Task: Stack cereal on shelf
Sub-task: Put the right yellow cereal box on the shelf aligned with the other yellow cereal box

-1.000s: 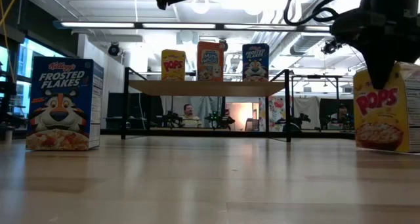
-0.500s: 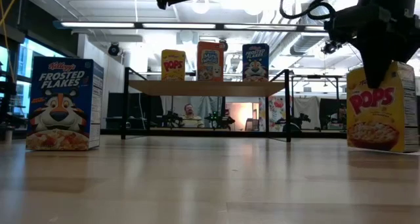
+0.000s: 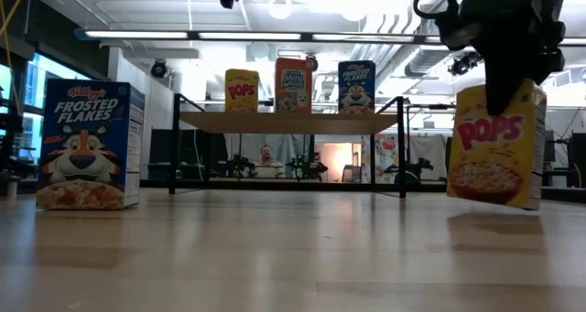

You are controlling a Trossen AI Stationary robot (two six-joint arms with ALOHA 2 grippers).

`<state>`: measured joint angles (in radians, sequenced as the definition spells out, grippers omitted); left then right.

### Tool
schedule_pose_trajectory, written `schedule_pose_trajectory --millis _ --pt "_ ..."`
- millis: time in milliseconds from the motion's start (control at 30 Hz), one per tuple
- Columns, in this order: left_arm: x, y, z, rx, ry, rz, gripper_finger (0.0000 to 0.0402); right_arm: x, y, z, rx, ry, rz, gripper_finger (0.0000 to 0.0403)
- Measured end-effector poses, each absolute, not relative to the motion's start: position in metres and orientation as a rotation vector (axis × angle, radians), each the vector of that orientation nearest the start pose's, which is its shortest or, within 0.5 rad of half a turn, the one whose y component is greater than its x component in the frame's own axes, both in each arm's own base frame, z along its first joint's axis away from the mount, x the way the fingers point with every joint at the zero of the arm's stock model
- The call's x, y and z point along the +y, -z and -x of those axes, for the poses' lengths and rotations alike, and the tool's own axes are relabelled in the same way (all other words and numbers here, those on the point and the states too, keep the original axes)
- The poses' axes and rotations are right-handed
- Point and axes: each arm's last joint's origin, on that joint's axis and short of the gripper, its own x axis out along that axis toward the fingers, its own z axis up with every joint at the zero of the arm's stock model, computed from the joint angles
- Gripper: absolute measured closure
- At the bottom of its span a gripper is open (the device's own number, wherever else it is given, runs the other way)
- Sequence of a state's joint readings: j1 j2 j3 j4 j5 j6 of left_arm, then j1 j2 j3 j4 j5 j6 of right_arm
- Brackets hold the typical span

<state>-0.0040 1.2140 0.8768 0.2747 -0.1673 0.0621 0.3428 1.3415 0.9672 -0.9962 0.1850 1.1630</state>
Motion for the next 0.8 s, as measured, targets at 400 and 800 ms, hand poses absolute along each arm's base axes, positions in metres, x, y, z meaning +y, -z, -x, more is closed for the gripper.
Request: schedule_pose_trajectory --millis 400,800 --pt "0.0009 -0.3221 -0.2752 0.037 -0.123 0.108 0.0176 0.0714 -0.2327 -0.2178 1.199 0.586 -0.542 0.0263" --pt "0.0062 -0.325 -0.2746 -0.007 -0.251 0.171 0.0176 0.0687 -0.233 -0.2187 1.193 0.568 -0.476 0.0263"
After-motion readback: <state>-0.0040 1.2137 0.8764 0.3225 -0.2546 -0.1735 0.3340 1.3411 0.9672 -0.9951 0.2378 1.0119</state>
